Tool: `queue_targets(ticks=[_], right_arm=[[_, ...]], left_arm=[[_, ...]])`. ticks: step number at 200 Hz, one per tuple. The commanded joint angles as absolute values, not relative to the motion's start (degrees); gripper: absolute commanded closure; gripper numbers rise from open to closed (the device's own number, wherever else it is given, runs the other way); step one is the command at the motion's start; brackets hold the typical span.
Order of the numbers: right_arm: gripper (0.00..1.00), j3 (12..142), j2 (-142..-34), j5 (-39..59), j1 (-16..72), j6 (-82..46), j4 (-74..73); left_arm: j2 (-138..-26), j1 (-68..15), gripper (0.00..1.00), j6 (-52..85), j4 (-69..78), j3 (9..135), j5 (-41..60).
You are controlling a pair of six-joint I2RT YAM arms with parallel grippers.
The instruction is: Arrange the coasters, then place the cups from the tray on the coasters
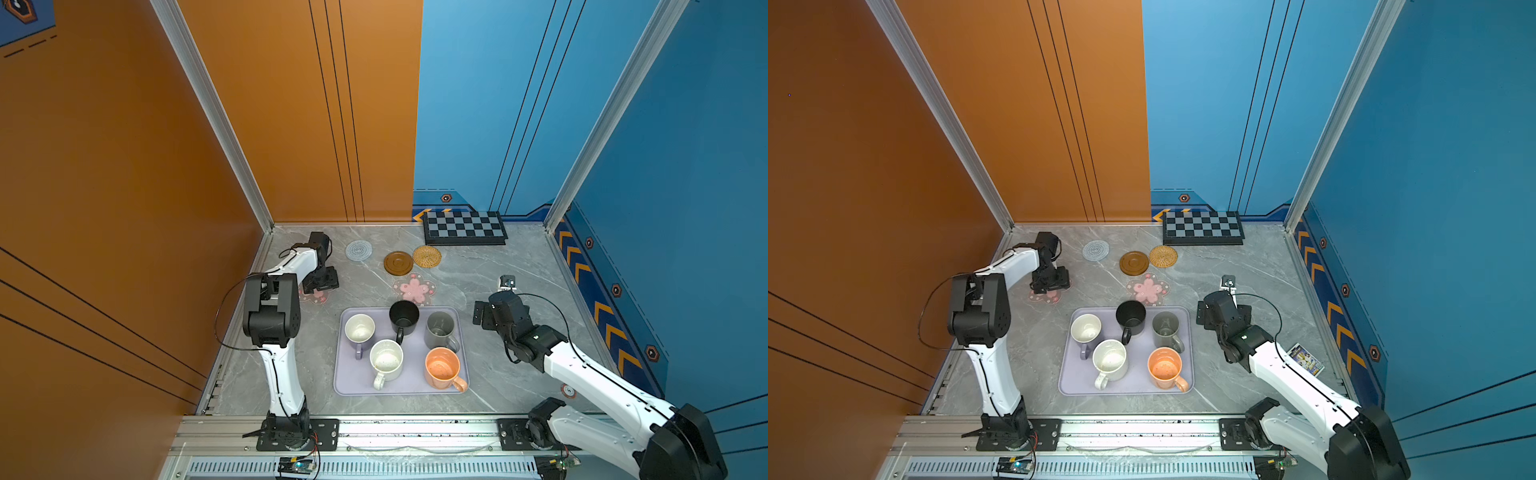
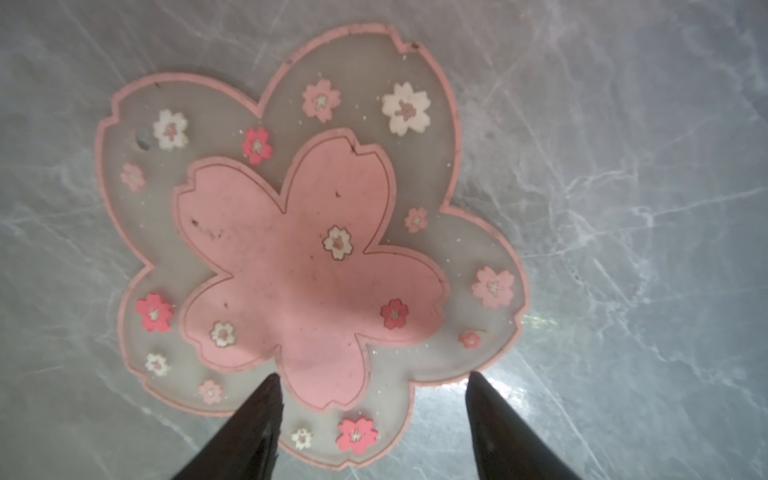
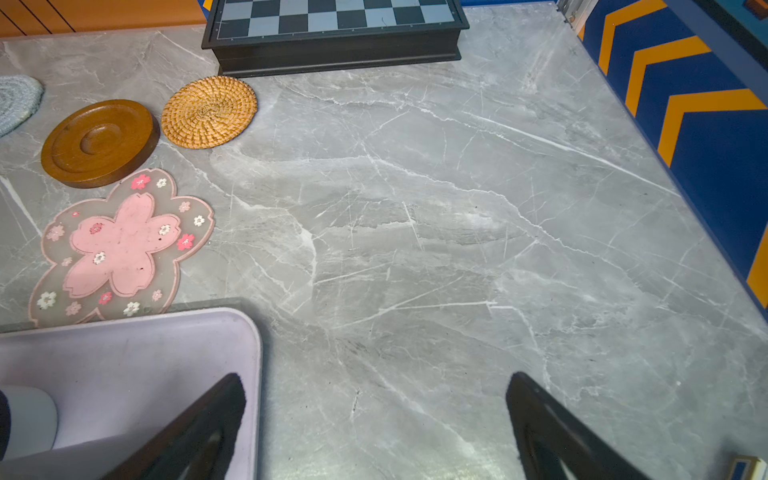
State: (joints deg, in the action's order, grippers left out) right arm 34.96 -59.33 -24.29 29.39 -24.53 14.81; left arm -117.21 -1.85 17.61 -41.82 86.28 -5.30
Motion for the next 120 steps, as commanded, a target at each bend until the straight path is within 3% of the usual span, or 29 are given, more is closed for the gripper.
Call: queue_targets(ticks=[1, 120], right_arm=[[0.00, 34.0, -57.9, -25.9, 30.0, -25.8, 16.7], [0.00, 33.0, -58.4, -25.9, 30.0, -26.5, 16.3]], left_arm=[[-115.0, -2.9, 0.29, 18.2, -43.2, 84.4, -5.9], [-118.6, -4.8, 0.29, 18.7, -44.3, 84.9, -14.8]])
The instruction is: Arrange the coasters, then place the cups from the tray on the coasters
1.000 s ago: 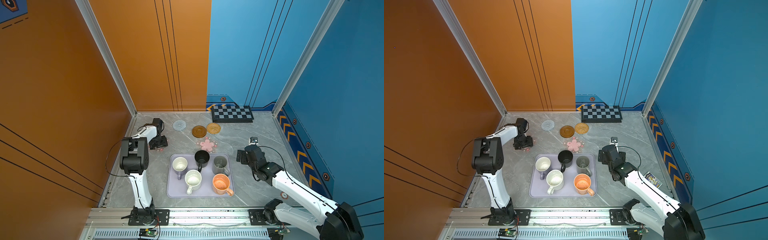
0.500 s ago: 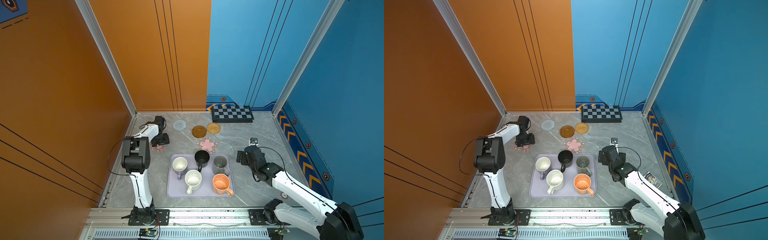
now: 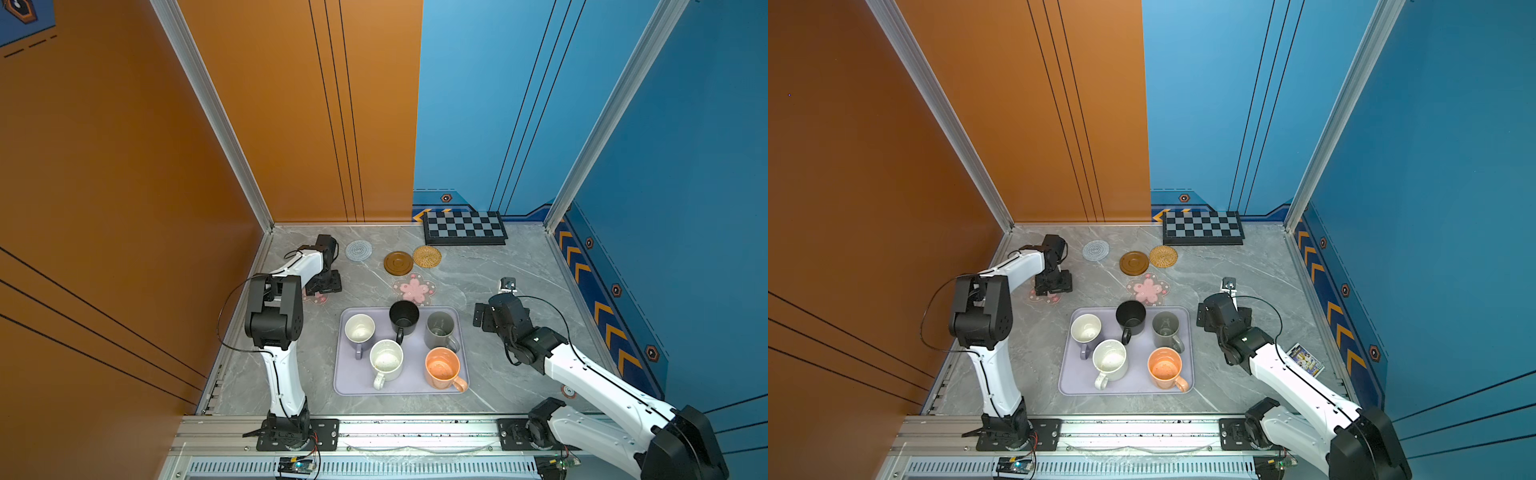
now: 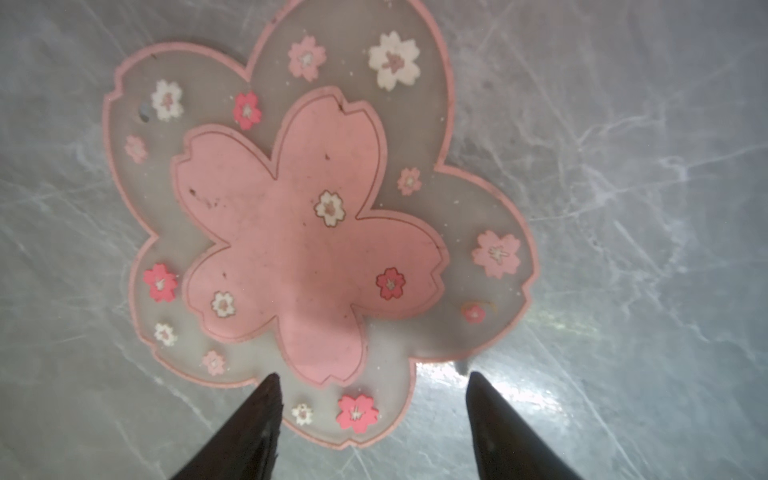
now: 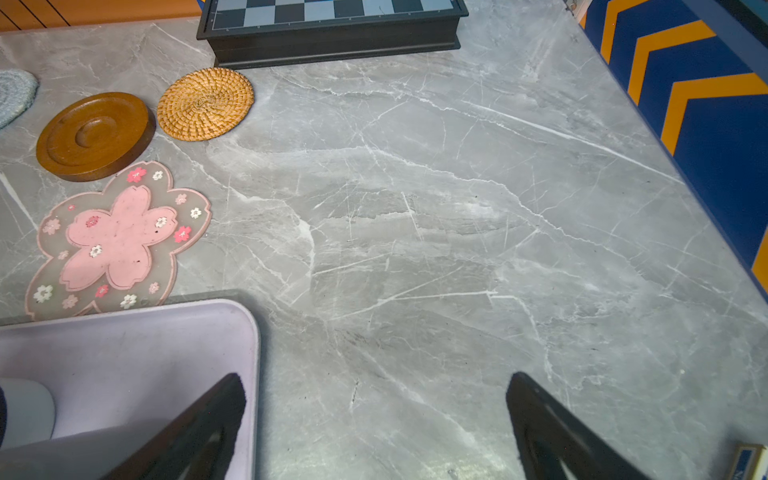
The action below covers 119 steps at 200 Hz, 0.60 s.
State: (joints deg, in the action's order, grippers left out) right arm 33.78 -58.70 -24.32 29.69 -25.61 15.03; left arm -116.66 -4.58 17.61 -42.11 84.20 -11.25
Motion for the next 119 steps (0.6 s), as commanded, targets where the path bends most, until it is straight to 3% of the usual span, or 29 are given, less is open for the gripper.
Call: queue_targets(ticks=[1, 119], right_arm=[[0.00, 33.0, -58.4, -25.9, 30.1, -26.5, 16.3], [0.00, 33.0, -60.6, -25.6, 30.1, -26.9, 15.3]], left_arm=[[-118.6, -4.7, 0.29, 18.8, -44.3, 84.9, -14.8], [-118.7, -4.7, 0.29, 19.9, -44.3, 87.0, -13.2]])
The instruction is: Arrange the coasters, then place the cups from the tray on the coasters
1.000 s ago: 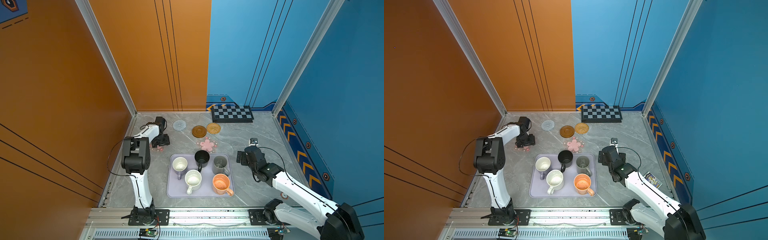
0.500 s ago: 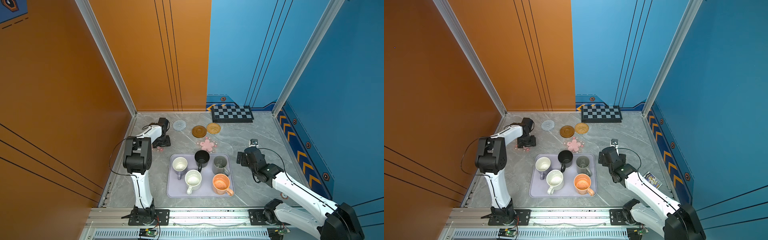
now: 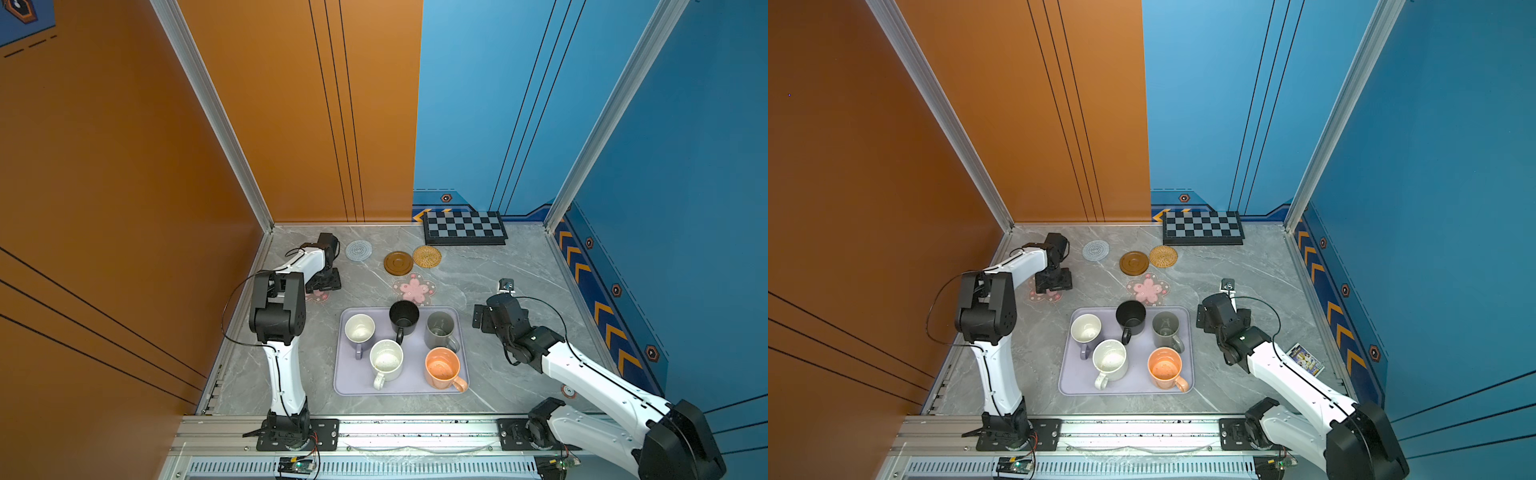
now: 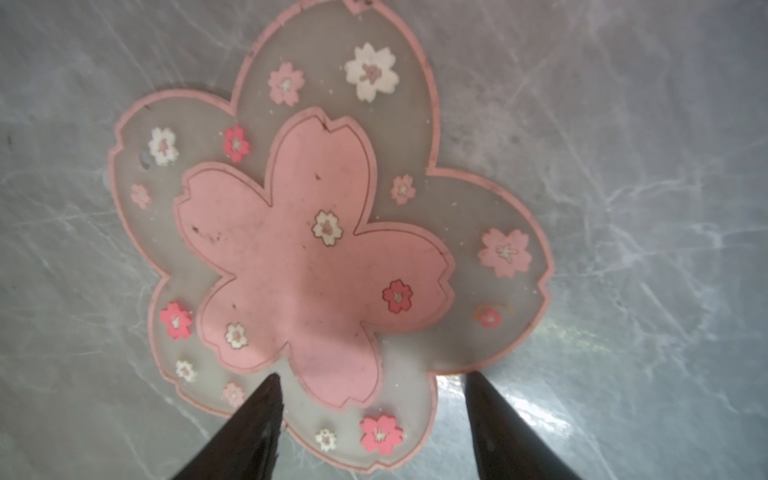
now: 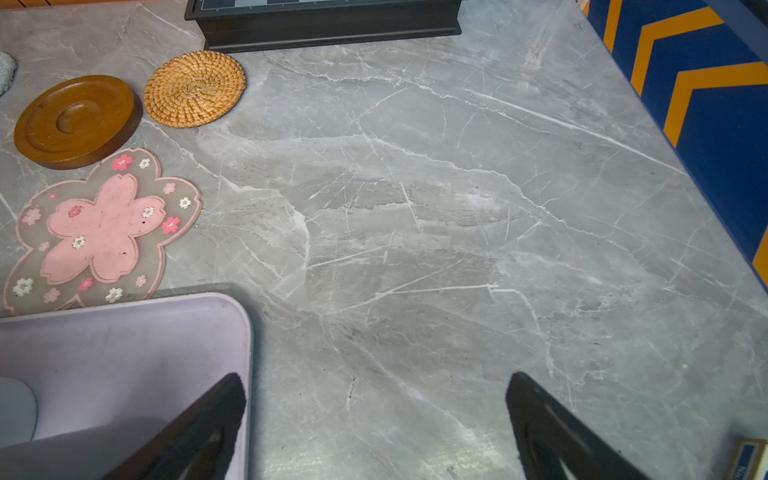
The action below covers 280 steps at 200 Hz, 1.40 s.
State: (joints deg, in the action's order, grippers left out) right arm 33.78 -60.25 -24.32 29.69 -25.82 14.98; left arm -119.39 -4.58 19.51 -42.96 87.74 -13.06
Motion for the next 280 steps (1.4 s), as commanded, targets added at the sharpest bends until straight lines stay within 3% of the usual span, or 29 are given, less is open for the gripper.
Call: queue_targets(ticks=[1, 97, 280], right_arm=[[0.00, 33.0, -60.6, -25.6, 30.1, -26.9, 15.3], [0.00, 41.1, -65.9, -23.8, 30.7, -26.0, 18.3], [0.03, 91.8, -114.0, -18.1, 41.7, -16.5, 35.3]], left_arm=[[-118.6, -4.7, 0.29, 19.8, -44.2, 87.0, -13.1], [-103.9, -7.4, 0.25, 17.7, -44.2, 81.6, -9.4], [-95.9, -10.0, 0.24, 21.7, -40.4, 76.2, 0.2]])
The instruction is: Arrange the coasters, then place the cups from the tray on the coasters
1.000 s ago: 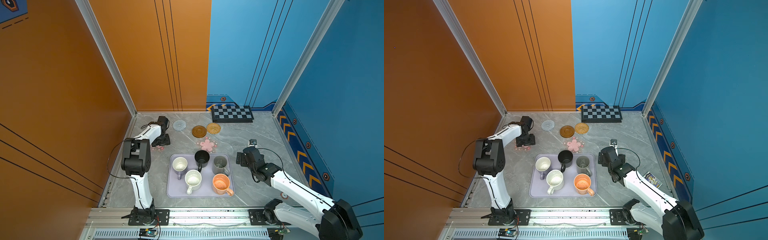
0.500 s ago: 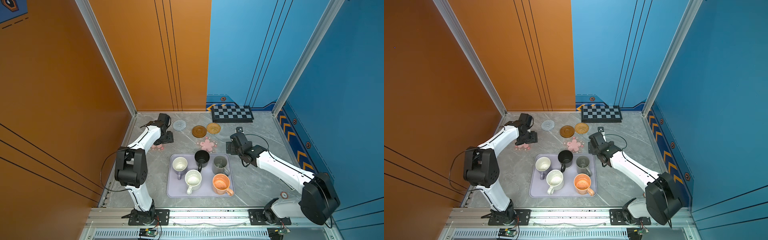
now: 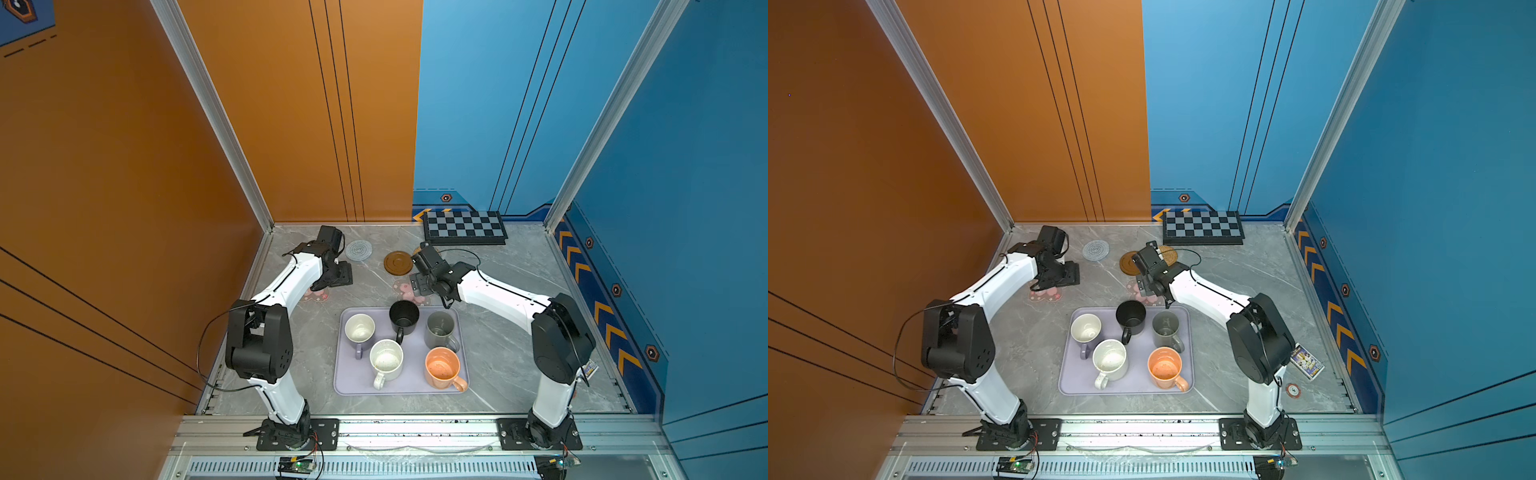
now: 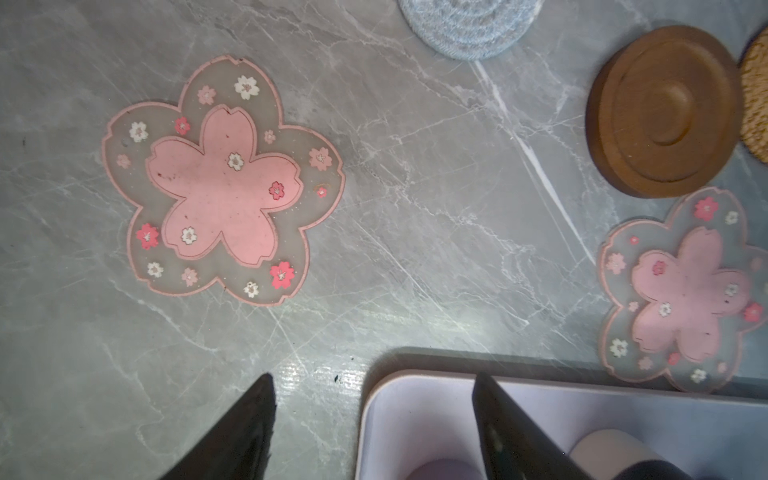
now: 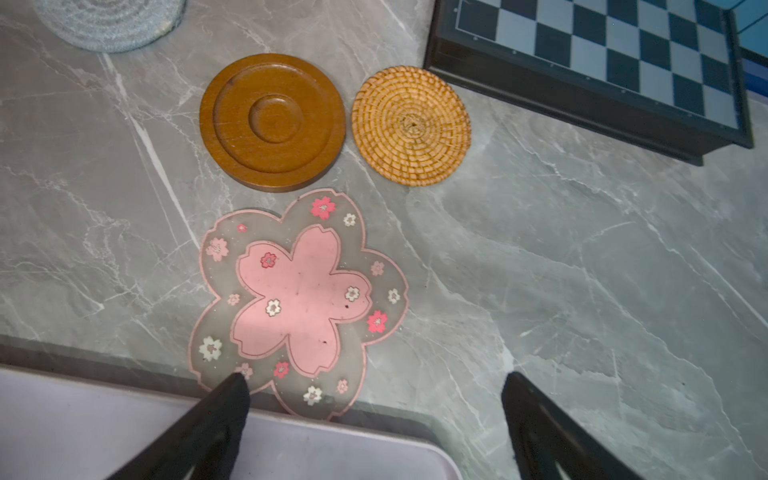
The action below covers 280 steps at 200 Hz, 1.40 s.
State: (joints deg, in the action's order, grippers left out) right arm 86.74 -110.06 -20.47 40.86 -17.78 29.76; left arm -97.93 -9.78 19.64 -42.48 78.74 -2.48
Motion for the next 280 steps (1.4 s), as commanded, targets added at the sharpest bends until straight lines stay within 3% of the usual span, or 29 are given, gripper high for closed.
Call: queue_targets(ticks=[1, 121, 280], right_arm=[[0.03, 92.1, -114.2, -18.0, 41.7, -16.4, 35.3], [0.03, 108.5, -129.9, -14.4, 43.4, -16.2, 41.6], [0.04, 110.9, -134.7, -21.0, 47.0, -11.0, 46.3]], left_arm=[[-95.8, -10.0, 0.24, 21.8, -40.3, 76.1, 0.3], [-97.8, -9.7, 0.25, 23.4, -36.0, 74.0, 4.3], [-99.8, -9.7, 0.25, 24.0, -35.9, 73.1, 4.2]])
